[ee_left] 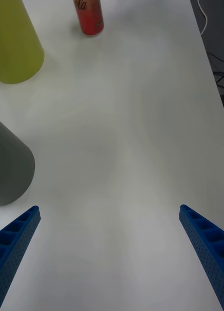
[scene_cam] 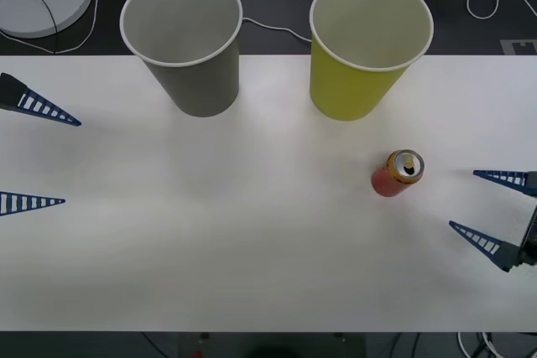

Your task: Put the can into the green bin and the plastic bottle into the gray bin

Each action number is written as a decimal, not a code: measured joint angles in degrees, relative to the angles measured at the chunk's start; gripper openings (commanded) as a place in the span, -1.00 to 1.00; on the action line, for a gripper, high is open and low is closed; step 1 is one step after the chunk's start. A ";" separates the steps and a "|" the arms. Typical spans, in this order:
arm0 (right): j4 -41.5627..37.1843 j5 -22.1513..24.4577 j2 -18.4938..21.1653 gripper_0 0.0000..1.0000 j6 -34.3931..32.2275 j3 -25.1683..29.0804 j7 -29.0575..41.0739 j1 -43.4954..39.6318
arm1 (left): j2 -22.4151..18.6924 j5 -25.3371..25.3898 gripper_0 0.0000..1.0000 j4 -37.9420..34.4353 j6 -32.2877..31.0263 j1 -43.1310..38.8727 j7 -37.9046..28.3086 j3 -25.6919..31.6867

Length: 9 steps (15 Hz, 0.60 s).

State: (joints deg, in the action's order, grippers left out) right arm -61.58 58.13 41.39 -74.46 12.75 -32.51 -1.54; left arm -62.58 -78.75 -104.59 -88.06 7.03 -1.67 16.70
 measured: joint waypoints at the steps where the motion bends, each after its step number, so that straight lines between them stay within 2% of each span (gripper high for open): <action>1: 0.05 0.83 -1.02 1.00 0.41 -0.01 -0.13 0.38 | 0.00 0.00 1.00 0.00 0.00 0.00 0.00 0.00; 6: 8.54 1.10 -6.16 1.00 -0.96 -0.01 -2.28 5.14 | 0.00 0.00 1.00 0.00 0.00 0.00 0.00 0.00; 9: 10.71 1.11 -9.16 1.00 -0.87 -0.01 -3.51 6.75 | 0.00 0.00 1.00 0.00 0.00 0.00 0.00 0.00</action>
State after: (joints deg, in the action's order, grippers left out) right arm -50.87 59.24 32.22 -75.33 12.74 -36.02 5.20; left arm -62.58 -78.75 -104.59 -88.06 7.03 -1.67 16.70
